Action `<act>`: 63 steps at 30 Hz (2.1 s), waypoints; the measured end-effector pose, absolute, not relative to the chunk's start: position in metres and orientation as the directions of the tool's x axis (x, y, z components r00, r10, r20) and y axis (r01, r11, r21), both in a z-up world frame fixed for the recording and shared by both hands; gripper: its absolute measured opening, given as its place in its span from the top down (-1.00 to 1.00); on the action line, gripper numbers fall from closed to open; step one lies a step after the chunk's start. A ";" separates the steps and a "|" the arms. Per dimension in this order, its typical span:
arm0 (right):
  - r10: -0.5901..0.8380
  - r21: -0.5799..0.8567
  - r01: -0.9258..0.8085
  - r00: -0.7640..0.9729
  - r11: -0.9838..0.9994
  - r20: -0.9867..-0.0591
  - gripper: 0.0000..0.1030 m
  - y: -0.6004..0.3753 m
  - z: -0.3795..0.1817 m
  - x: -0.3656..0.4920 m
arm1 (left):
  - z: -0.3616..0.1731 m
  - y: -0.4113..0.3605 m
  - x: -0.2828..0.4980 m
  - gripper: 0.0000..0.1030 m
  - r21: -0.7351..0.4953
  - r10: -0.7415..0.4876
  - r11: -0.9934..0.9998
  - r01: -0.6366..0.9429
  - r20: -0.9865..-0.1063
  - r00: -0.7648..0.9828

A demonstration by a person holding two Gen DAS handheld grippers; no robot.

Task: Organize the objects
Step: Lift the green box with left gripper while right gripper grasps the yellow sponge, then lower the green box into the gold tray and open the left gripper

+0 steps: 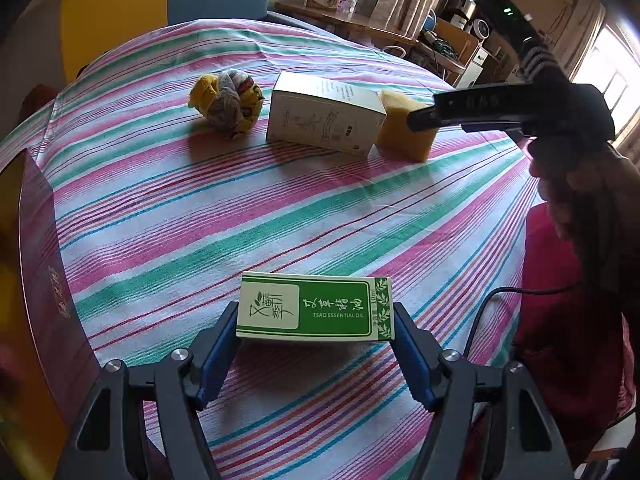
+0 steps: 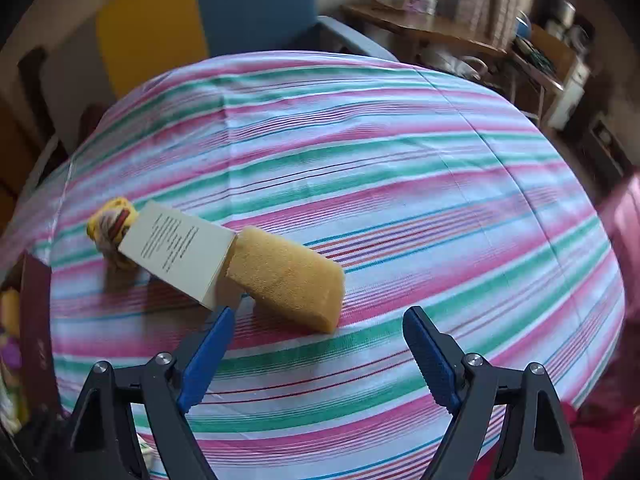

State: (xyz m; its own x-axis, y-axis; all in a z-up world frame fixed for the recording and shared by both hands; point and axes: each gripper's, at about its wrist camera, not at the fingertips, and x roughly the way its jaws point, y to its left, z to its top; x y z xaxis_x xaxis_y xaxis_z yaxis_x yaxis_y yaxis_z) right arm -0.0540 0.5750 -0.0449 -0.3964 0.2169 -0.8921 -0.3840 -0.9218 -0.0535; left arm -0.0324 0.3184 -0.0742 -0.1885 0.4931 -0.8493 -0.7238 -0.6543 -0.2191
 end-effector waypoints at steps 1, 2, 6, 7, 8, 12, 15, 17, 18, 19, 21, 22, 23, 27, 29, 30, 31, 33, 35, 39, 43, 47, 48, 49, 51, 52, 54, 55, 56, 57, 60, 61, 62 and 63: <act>0.235 -0.090 -0.361 -0.383 -0.928 -0.893 -0.68 0.576 -0.048 -0.057 | -0.074 0.318 -0.033 -0.41 -0.222 0.494 -0.654 -0.723 -0.849 -0.186; 0.243 -0.113 -0.333 -0.378 -0.936 -0.894 -0.68 0.577 -0.050 -0.061 | -0.074 0.318 -0.033 -0.41 -0.228 0.497 -0.655 -0.720 -0.848 -0.184; 0.265 -0.184 -0.245 -0.357 -0.952 -0.896 -0.68 0.579 -0.060 -0.080 | -0.076 0.318 -0.034 -0.42 -0.233 0.498 -0.657 -0.717 -0.848 -0.180; 0.268 -0.193 -0.232 -0.363 -0.954 -0.892 -0.69 0.579 -0.062 -0.084 | -0.077 0.319 -0.033 -0.42 -0.234 0.497 -0.657 -0.717 -0.849 -0.178; 0.264 -0.192 -0.221 -0.371 -0.956 -0.890 -0.69 0.578 -0.063 -0.087 | -0.078 0.319 -0.033 -0.43 -0.233 0.496 -0.657 -0.717 -0.849 -0.179; 0.232 -0.173 -0.180 -0.394 -0.968 -0.889 -0.18 0.571 -0.068 -0.092 | -0.078 0.318 -0.032 -0.43 -0.236 0.498 -0.658 -0.715 -0.848 -0.179; 0.213 -0.141 -0.196 -0.417 -0.970 -0.884 0.02 0.568 -0.063 -0.087 | -0.080 0.319 -0.033 -0.43 -0.233 0.499 -0.657 -0.717 -0.847 -0.182; 0.227 -0.148 -0.212 -0.419 -0.966 -0.879 0.06 0.565 -0.058 -0.080 | -0.081 0.320 -0.035 -0.43 -0.232 0.499 -0.658 -0.717 -0.847 -0.184; 0.236 -0.149 -0.230 -0.420 -0.962 -0.876 0.06 0.564 -0.055 -0.077 | -0.081 0.320 -0.035 -0.43 -0.233 0.499 -0.659 -0.715 -0.847 -0.184; 0.248 -0.150 -0.251 -0.422 -0.956 -0.872 0.06 0.563 -0.050 -0.072 | -0.080 0.319 -0.034 -0.43 -0.232 0.498 -0.660 -0.714 -0.847 -0.186; 0.270 -0.144 -0.302 -0.430 -0.942 -0.862 0.06 0.561 -0.042 -0.063 | -0.077 0.317 -0.033 -0.42 -0.226 0.497 -0.664 -0.713 -0.846 -0.194; 0.274 -0.129 -0.333 -0.437 -0.934 -0.857 0.06 0.560 -0.037 -0.057 | -0.076 0.317 -0.033 -0.42 -0.228 0.499 -0.665 -0.711 -0.844 -0.197; 0.275 -0.109 -0.361 -0.447 -0.926 -0.851 0.06 0.560 -0.033 -0.052 | -0.074 0.315 -0.032 -0.42 -0.225 0.502 -0.667 -0.710 -0.841 -0.204; 0.209 0.024 -0.405 -0.520 -0.914 -0.828 0.05 0.551 -0.023 -0.033 | -0.053 0.305 -0.026 -0.42 -0.194 0.513 -0.674 -0.713 -0.817 -0.263; 0.149 0.095 -0.367 -0.582 -0.926 -0.800 0.05 0.541 -0.018 -0.028 | -0.038 0.298 -0.024 -0.42 -0.181 0.520 -0.683 -0.708 -0.801 -0.297; 0.127 0.106 -0.339 -0.598 -0.935 -0.791 0.05 0.534 -0.016 -0.027 | -0.030 0.292 -0.023 -0.42 -0.173 0.523 -0.690 -0.703 -0.791 -0.318; 0.093 0.128 -0.306 -0.614 -0.943 -0.784 0.04 0.527 -0.016 -0.027 | -0.021 0.286 -0.022 -0.42 -0.162 0.523 -0.700 -0.696 -0.779 -0.345; 0.021 0.167 -0.239 -0.627 -0.956 -0.779 0.04 0.513 -0.019 -0.028 | -0.009 0.276 -0.018 -0.42 -0.138 0.516 -0.720 -0.681 -0.761 -0.392; -0.015 0.153 -0.176 -0.609 -0.973 -0.793 0.04 0.496 -0.025 -0.033 | 0.002 0.264 -0.018 -0.42 -0.124 0.509 -0.740 -0.661 -0.746 -0.429; -0.027 0.106 -0.107 -0.567 -0.989 -0.823 0.04 0.475 -0.039 -0.040 | 0.017 0.237 -0.017 -0.42 -0.104 0.482 -0.782 -0.615 -0.725 -0.492; -0.014 0.065 -0.077 -0.533 -0.995 -0.846 0.04 0.468 -0.050 -0.043 | 0.021 0.214 -0.018 -0.42 -0.101 0.458 -0.813 -0.574 -0.721 -0.521; 0.008 0.028 -0.065 -0.497 -0.997 -0.868 0.04 0.465 -0.060 -0.047 | 0.018 0.193 -0.022 -0.42 -0.109 0.435 -0.838 -0.535 -0.725 -0.534; 0.014 0.019 -0.063 -0.489 -0.998 -0.872 0.04 0.465 -0.062 -0.048 | 0.016 0.187 -0.023 -0.42 -0.112 0.430 -0.844 -0.524 -0.726 -0.537; 0.019 0.011 -0.060 -0.481 -0.998 -0.876 0.04 0.464 -0.064 -0.048 | 0.015 0.181 -0.025 -0.42 -0.116 0.425 -0.850 -0.514 -0.728 -0.538; 0.030 -0.006 -0.053 -0.470 -0.999 -0.882 0.04 0.462 -0.068 -0.049 | 0.011 0.171 -0.027 -0.42 -0.122 0.416 -0.859 -0.498 -0.733 -0.538; 0.035 -0.012 -0.051 -0.470 -0.999 -0.882 0.04 0.462 -0.068 -0.048 | 0.008 0.164 -0.029 -0.42 -0.126 0.411 -0.864 -0.488 -0.737 -0.537; 0.041 -0.020 -0.051 -0.468 -0.999 -0.883 0.04 0.461 -0.068 -0.048 | 0.003 0.151 -0.032 -0.42 -0.130 0.400 -0.873 -0.469 -0.742 -0.538; 0.042 -0.022 -0.050 -0.468 -0.999 -0.883 0.04 0.461 -0.069 -0.047 | 0.001 0.142 -0.032 -0.42 -0.133 0.393 -0.880 -0.457 -0.744 -0.541; 0.043 -0.022 -0.050 -0.468 -0.999 -0.883 0.04 0.461 -0.069 -0.047 | -0.001 0.127 -0.035 -0.42 -0.144 0.385 -0.890 -0.434 -0.746 -0.543; 0.043 -0.023 -0.049 -0.468 -0.999 -0.883 0.04 0.461 -0.068 -0.047 | -0.001 0.116 -0.035 -0.42 -0.157 0.382 -0.897 -0.414 -0.748 -0.543; 0.045 -0.027 -0.045 -0.467 -0.999 -0.883 0.04 0.461 -0.068 -0.047 | 0.000 0.066 -0.037 -0.42 -0.194 0.353 -0.927 -0.322 -0.747 -0.563; 0.047 -0.031 -0.042 -0.468 -0.999 -0.883 0.04 0.461 -0.068 -0.047 | 0.001 0.052 -0.036 -0.42 -0.196 0.338 -0.935 -0.296 -0.746 -0.574; 0.049 -0.034 -0.040 -0.467 -0.999 -0.883 0.04 0.460 -0.068 -0.048 | 0.002 0.033 -0.035 -0.42 -0.199 0.317 -0.945 -0.258 -0.744 -0.588; 0.050 -0.036 -0.038 -0.467 -0.999 -0.883 0.04 0.460 -0.068 -0.048 | 0.003 0.021 -0.032 -0.42 -0.202 0.304 -0.951 -0.233 -0.744 -0.595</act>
State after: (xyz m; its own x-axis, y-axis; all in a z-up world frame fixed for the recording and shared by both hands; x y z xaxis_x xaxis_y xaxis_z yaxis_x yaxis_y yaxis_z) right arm -0.0481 0.4601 -0.0683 -0.4670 0.0495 -0.8829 -0.0376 -0.9986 -0.0361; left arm -0.0325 0.0214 0.0030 -0.5951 0.3038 -0.7441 -0.2335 -0.9512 -0.2017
